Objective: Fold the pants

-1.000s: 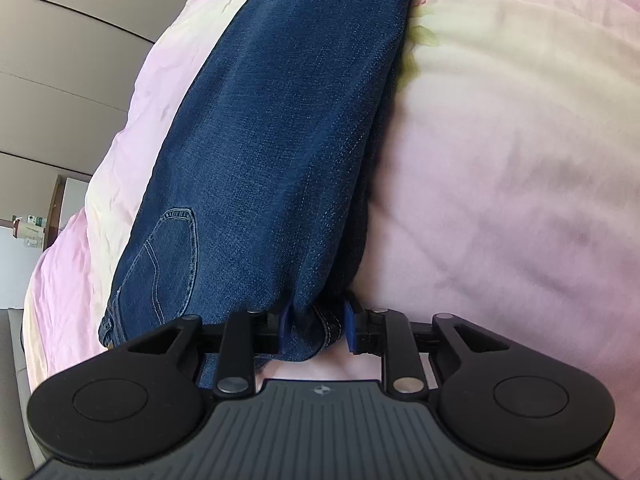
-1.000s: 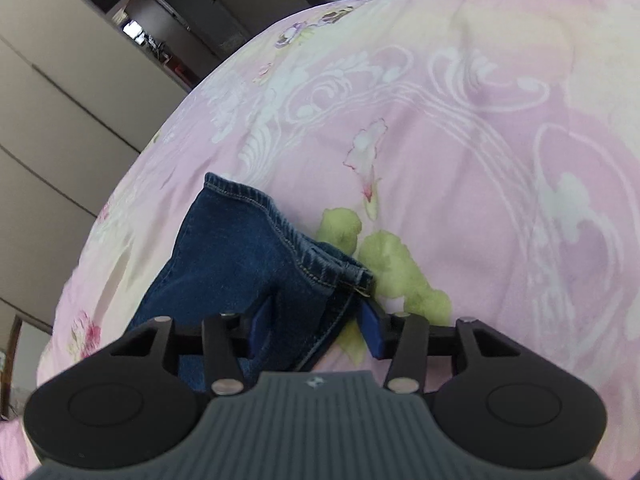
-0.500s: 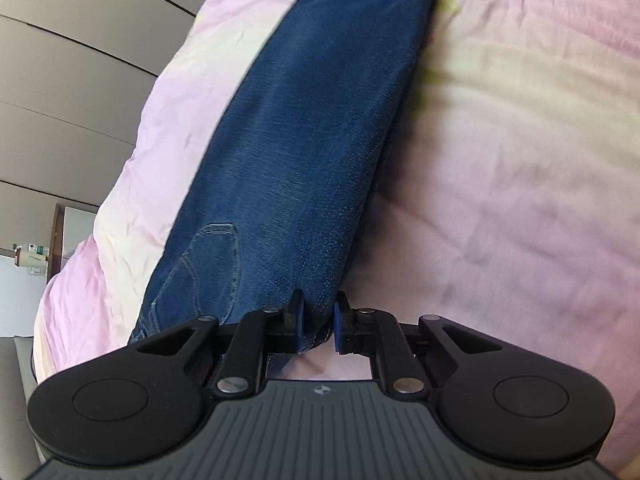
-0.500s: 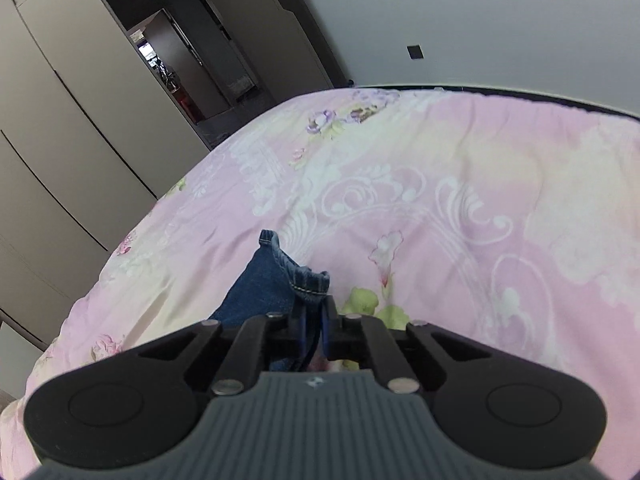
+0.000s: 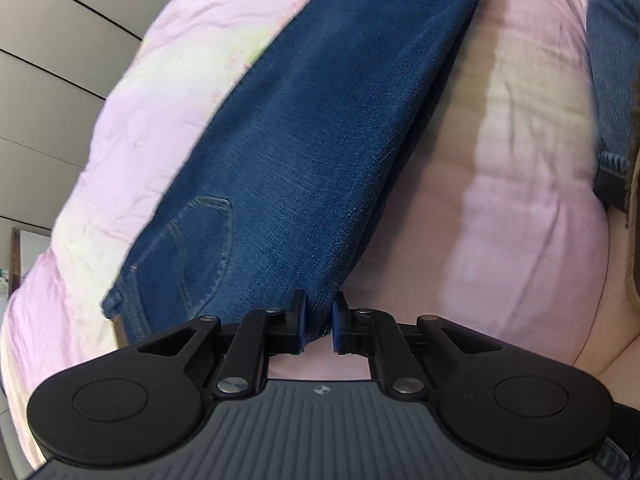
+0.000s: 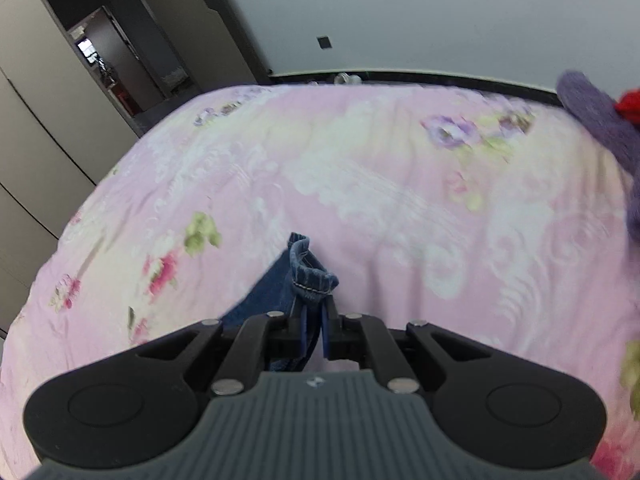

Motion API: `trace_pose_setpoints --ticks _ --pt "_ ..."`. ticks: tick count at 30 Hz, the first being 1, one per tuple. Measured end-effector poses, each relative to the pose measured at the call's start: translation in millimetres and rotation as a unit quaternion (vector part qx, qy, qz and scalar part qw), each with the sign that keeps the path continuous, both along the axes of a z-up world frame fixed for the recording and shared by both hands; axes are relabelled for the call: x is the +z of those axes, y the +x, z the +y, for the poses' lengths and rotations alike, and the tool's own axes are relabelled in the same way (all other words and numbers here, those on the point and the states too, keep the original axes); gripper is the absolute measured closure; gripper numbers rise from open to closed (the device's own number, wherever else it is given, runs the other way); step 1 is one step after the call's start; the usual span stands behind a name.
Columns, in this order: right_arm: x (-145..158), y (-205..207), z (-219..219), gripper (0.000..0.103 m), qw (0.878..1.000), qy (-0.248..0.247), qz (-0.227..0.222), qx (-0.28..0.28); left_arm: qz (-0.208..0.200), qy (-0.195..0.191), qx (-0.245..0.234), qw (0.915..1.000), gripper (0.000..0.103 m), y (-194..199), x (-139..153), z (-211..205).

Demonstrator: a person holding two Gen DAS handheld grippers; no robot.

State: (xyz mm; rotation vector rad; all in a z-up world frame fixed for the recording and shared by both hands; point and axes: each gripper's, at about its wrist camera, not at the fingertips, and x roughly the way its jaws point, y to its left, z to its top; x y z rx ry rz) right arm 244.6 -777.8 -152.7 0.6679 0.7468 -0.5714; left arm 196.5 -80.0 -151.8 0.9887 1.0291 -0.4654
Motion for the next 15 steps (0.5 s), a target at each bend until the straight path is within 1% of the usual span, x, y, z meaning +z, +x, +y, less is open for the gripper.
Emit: trace_pose_setpoints --ticks 3,5,6,7,8,9,10,12,13,15 --pt "-37 -18 -4 0.102 1.000 0.012 0.023 -0.005 0.025 0.000 0.014 0.9996 0.089 12 -15 4" --pt "-52 -22 -7 0.099 0.999 0.029 0.024 -0.019 0.036 -0.010 0.031 0.9988 0.087 16 -17 9" --pt "-57 -19 -8 0.097 0.999 0.031 0.024 -0.023 0.042 -0.017 0.038 0.9982 0.078 15 -14 10" --pt "-58 -19 -8 0.093 0.999 0.029 0.028 -0.021 0.046 -0.023 0.042 0.9978 0.073 14 -11 11" --pt "-59 -17 -9 0.079 0.999 0.022 0.038 -0.013 0.051 -0.034 0.043 0.9972 0.072 12 -5 13" --pt "-56 -12 -8 0.065 0.998 0.001 0.057 -0.006 0.056 -0.046 0.046 0.9963 0.068 9 1 14" --pt "-51 -9 -8 0.061 0.997 -0.024 0.068 0.004 0.058 -0.057 0.050 0.9954 0.065 8 7 17" --pt "-37 -8 -10 0.060 0.995 -0.060 0.071 0.030 0.061 -0.076 0.064 0.9931 0.064 11 21 22" --pt "-29 -7 -12 0.060 0.994 -0.071 0.070 0.041 0.061 -0.088 0.073 0.9915 0.064 16 27 23" --pt "-16 -2 -15 0.059 0.993 -0.079 0.062 0.062 0.054 -0.109 0.084 0.9890 0.064 30 39 23"
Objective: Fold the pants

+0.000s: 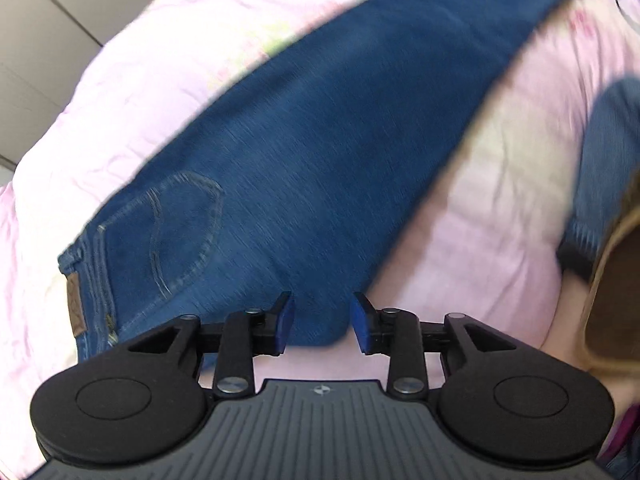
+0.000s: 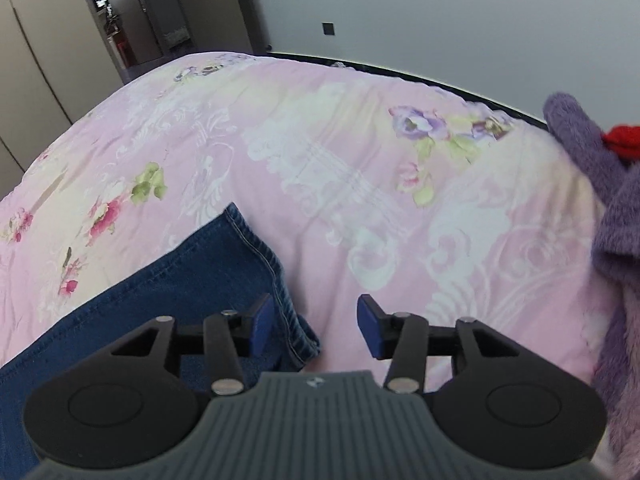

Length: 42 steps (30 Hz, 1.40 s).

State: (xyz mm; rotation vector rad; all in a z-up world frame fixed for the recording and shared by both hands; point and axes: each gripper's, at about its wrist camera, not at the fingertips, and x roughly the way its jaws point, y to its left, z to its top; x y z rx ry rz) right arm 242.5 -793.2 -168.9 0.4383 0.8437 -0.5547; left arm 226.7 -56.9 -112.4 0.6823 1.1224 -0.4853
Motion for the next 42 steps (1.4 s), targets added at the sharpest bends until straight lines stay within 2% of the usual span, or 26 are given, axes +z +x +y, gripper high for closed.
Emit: trace_pose_setpoints --ticks 5,9,13,16,20,22,23,24,25,26,27,29,31,32,35,37,38,39,41,42 --pt "12 32 10 0.059 0.998 -0.033 0.006 0.053 -0.054 -0.002 0.027 0.9982 0.064 50 17 -4" --pt "5 65 19 0.059 0.995 -0.053 0.022 0.087 -0.083 -0.001 0.062 0.9946 0.056 105 12 0" --pt "-6 93 20 0.059 0.994 -0.057 0.025 0.094 -0.085 -0.002 0.083 0.9929 0.050 154 -7 -2" --pt "-15 112 15 0.059 0.994 -0.053 0.027 0.095 -0.092 0.025 0.097 0.9907 0.050 186 -27 -2" --pt "-24 134 6 0.052 0.994 -0.052 0.032 0.092 -0.063 0.038 0.121 0.9899 0.050 213 -49 7" --pt "-31 144 1 0.053 0.994 -0.047 0.041 0.090 -0.046 0.065 0.139 0.9871 0.057 220 -62 9" --pt "-35 147 0 0.058 0.994 -0.042 0.050 0.090 -0.038 0.083 0.152 0.9842 0.073 223 -69 10" --pt "-40 151 -3 0.084 0.994 -0.031 0.058 0.092 -0.026 0.089 0.161 0.9826 0.082 225 -75 11" --pt "-44 153 -5 0.102 0.993 -0.015 0.061 0.097 -0.022 0.083 0.165 0.9826 0.085 225 -77 12" --pt "-46 154 -5 0.103 0.993 -0.006 0.065 0.102 -0.019 0.080 0.168 0.9823 0.093 225 -78 13" --pt "-46 155 -4 0.103 0.992 -0.012 0.063 0.106 -0.017 0.081 0.170 0.9819 0.101 226 -80 12" --pt "-40 155 -1 0.103 0.992 -0.043 0.048 0.106 -0.026 0.102 0.174 0.9791 0.102 227 -85 9" --pt "-36 156 -5 0.103 0.995 -0.043 0.025 0.089 -0.040 0.134 0.199 0.9699 0.103 232 -92 10" --pt "-36 157 -6 0.103 0.995 -0.046 0.022 0.081 -0.041 0.136 0.211 0.9671 0.103 234 -93 11" --pt "-47 167 -1 0.103 0.994 -0.057 0.048 0.085 -0.049 0.139 0.211 0.9664 0.103 230 -89 9" --pt "-50 166 -5 0.102 0.994 -0.042 0.057 0.080 -0.064 0.139 0.201 0.9674 0.102 224 -79 6" --pt "-47 162 -8 0.097 0.995 -0.036 0.052 0.075 -0.072 0.129 0.201 0.9684 0.100 219 -73 4" --pt "-42 156 -10 0.087 0.996 -0.035 0.046 0.072 -0.074 0.118 0.201 0.9695 0.099 216 -67 4" --pt "-28 141 -11 0.077 0.995 -0.046 0.039 0.077 -0.077 0.098 0.200 0.9718 0.096 209 -57 -1" --pt "-23 133 -12 0.077 0.995 -0.044 0.037 0.081 -0.079 0.088 0.195 0.9735 0.096 205 -53 -5"
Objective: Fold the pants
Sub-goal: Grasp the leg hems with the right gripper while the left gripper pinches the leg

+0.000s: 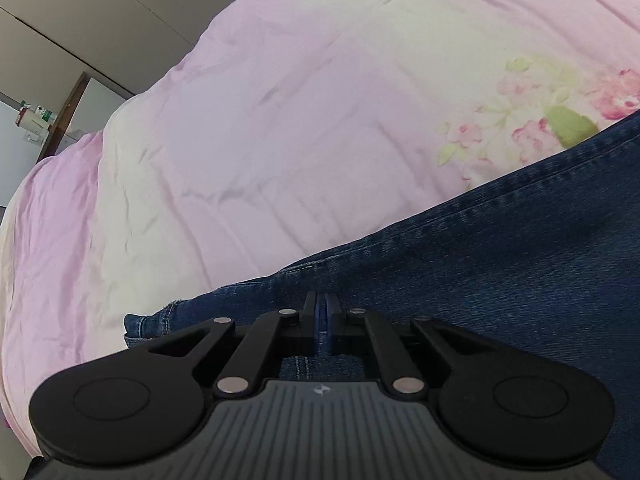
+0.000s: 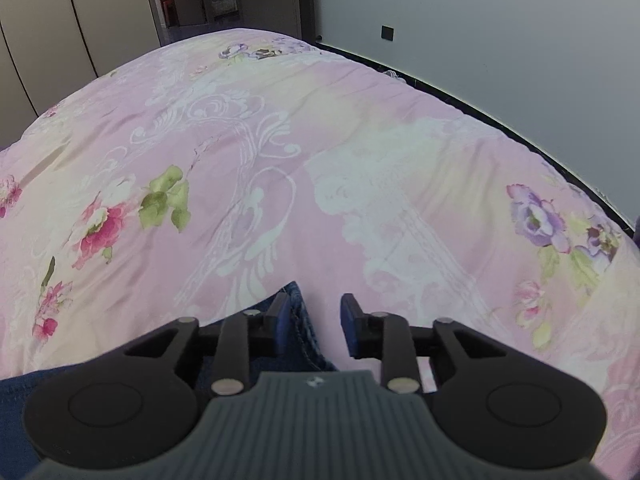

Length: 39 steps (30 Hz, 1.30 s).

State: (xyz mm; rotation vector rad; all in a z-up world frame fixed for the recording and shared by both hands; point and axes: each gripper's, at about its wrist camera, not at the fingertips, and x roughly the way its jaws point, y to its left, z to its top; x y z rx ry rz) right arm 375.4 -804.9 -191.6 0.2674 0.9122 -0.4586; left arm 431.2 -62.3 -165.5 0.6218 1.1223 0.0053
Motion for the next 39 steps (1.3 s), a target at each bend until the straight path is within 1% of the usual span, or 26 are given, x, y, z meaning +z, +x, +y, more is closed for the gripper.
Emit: trace_pose_setpoints --ticks 4,5,6,8,10,11,12,14,15,16,17,18,19,21,23,25,27,28,29,30,31,32,33,36,37,39 --pt "16 -46 -1 0.076 1.000 0.029 -0.005 0.000 -0.009 -0.043 -0.025 0.9987 0.094 -21 12 -24" --pt "18 -59 -1 0.070 0.999 0.039 -0.008 -0.002 -0.009 -0.055 -0.032 0.9979 0.093 -28 16 -31" --pt "19 -73 -1 0.060 0.999 0.050 -0.013 -0.007 -0.009 -0.065 -0.037 0.9971 0.093 -35 19 -37" --pt "17 -100 -1 0.055 0.997 0.070 -0.021 -0.025 -0.008 -0.088 -0.049 0.9949 0.092 -51 24 -50" --pt "11 -129 -2 0.058 0.992 0.107 -0.035 -0.053 -0.006 -0.109 -0.054 0.9926 0.092 -66 29 -62" --pt "8 -140 -3 0.061 0.989 0.125 -0.044 -0.065 -0.003 -0.120 -0.054 0.9913 0.092 -73 30 -67" --pt "3 -152 -5 0.061 0.985 0.146 -0.055 -0.080 0.000 -0.133 -0.051 0.9898 0.092 -77 31 -69" --pt "-4 -166 -7 0.061 0.977 0.177 -0.073 -0.095 0.008 -0.156 -0.046 0.9866 0.092 -86 30 -75" --pt "-7 -169 -8 0.062 0.974 0.187 -0.079 -0.101 0.015 -0.162 -0.045 0.9857 0.092 -90 27 -78" --pt "-10 -171 -9 0.063 0.970 0.197 -0.088 -0.109 0.022 -0.163 -0.045 0.9854 0.092 -93 24 -81" --pt "-13 -172 -11 0.072 0.968 0.205 -0.096 -0.111 0.032 -0.163 -0.046 0.9851 0.092 -97 20 -83" --pt "-15 -170 -12 0.089 0.965 0.214 -0.102 -0.113 0.039 -0.161 -0.047 0.9851 0.092 -101 15 -84" --pt "-16 -168 -13 0.097 0.965 0.216 -0.101 -0.113 0.045 -0.159 -0.047 0.9852 0.092 -103 11 -86" --pt "-15 -161 -12 0.102 0.972 0.194 -0.093 -0.095 0.054 -0.150 -0.041 0.9863 0.093 -108 1 -86" --pt "-12 -158 -13 0.103 0.982 0.156 -0.072 -0.080 0.062 -0.140 -0.032 0.9877 0.093 -109 -11 -84" --pt "-18 -158 -20 0.103 0.984 0.155 -0.045 -0.079 0.061 -0.140 -0.028 0.9879 0.093 -109 -16 -82" --pt "-21 -157 -18 0.103 0.987 0.142 -0.030 -0.067 0.063 -0.139 -0.024 0.9880 0.093 -109 -15 -82" --pt "-21 -157 -16 0.102 0.989 0.134 -0.027 -0.064 0.061 -0.134 -0.025 0.9887 0.093 -108 -14 -83" --pt "-20 -158 -16 0.098 0.988 0.133 -0.030 -0.069 0.059 -0.128 -0.027 0.9896 0.093 -109 -13 -83" --pt "-20 -162 -19 0.087 0.986 0.138 -0.038 -0.081 0.055 -0.124 -0.030 0.9903 0.093 -110 -12 -84" --pt "-20 -167 -21 0.081 0.983 0.149 -0.049 -0.093 0.051 -0.124 -0.032 0.9905 0.093 -111 -10 -84" --pt "-19 -174 -25 0.073 0.978 0.165 -0.067 -0.109 0.047 -0.131 -0.034 0.9897 0.093 -113 -8 -84" --pt "-19 -180 -28 0.067 0.971 0.187 -0.087 -0.117 0.045 -0.141 -0.034 0.9883 0.093 -115 -6 -83" --pt "-29 -192 -30 0.066 0.941 0.281 -0.141 -0.130 0.036 -0.161 -0.028 0.9859 0.093 -119 -3 -83" --pt "-34 -193 -29 0.066 0.934 0.297 -0.147 -0.133 0.034 -0.166 -0.027 0.9852 0.093 -120 -2 -84" --pt "-46 -189 -23 0.065 0.932 0.303 -0.139 -0.144 0.032 -0.178 -0.027 0.9831 0.093 -124 0 -85"
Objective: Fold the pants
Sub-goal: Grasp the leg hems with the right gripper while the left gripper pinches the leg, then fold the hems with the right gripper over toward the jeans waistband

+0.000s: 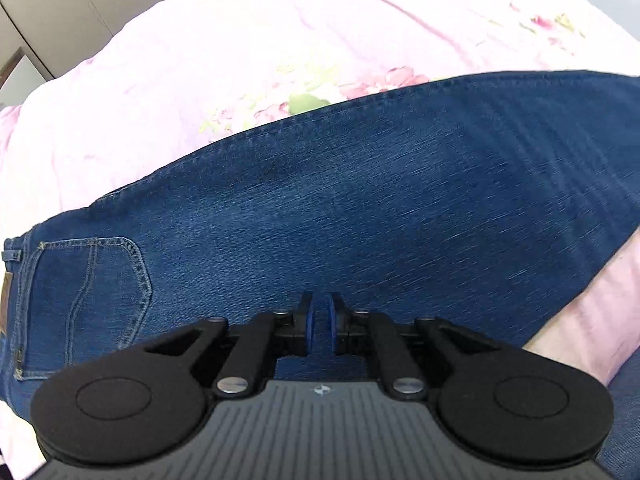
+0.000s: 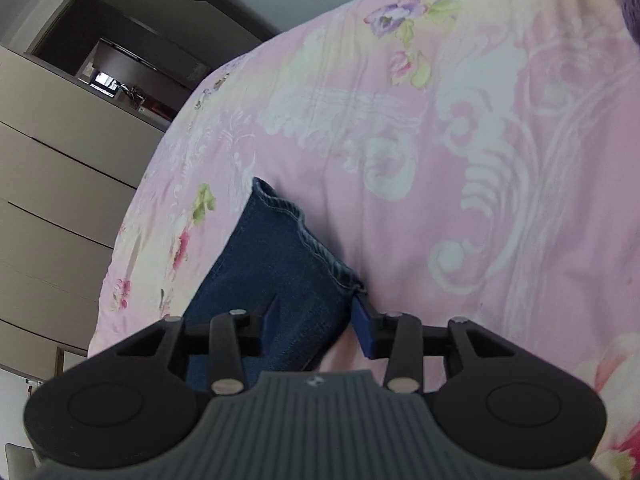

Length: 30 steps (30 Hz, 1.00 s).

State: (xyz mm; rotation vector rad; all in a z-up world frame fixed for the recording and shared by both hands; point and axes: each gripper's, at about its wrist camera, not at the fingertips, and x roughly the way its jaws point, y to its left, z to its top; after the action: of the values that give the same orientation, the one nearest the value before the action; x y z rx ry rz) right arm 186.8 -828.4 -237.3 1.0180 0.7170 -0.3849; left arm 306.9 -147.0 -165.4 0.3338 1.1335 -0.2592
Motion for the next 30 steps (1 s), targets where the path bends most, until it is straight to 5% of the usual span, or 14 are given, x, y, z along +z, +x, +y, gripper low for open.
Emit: trace_pose_setpoints --ticks 4,9,14,20,25,30 --pt "-30 5 -1 0.071 0.998 0.044 -0.005 -0.035 0.000 -0.029 -0.023 0.9993 0.093 -10 11 -7" --pt "-25 13 4 0.101 0.999 0.021 -0.009 -0.035 0.001 -0.072 -0.074 0.9946 0.093 -24 20 -32" --pt "33 23 17 0.102 0.998 -0.034 -0.050 0.006 -0.001 -0.088 -0.104 0.9907 0.093 -27 6 -68" --pt "123 60 67 0.102 0.984 -0.110 -0.099 0.099 0.005 -0.056 -0.093 0.9941 0.088 -30 -15 -89" --pt "189 97 158 0.102 0.957 -0.168 -0.122 0.205 -0.028 -0.079 -0.095 0.9919 0.088 -49 17 -64" --pt "209 129 265 0.102 0.931 -0.190 -0.121 0.287 -0.044 -0.099 -0.054 0.9926 0.088 -63 54 -13"
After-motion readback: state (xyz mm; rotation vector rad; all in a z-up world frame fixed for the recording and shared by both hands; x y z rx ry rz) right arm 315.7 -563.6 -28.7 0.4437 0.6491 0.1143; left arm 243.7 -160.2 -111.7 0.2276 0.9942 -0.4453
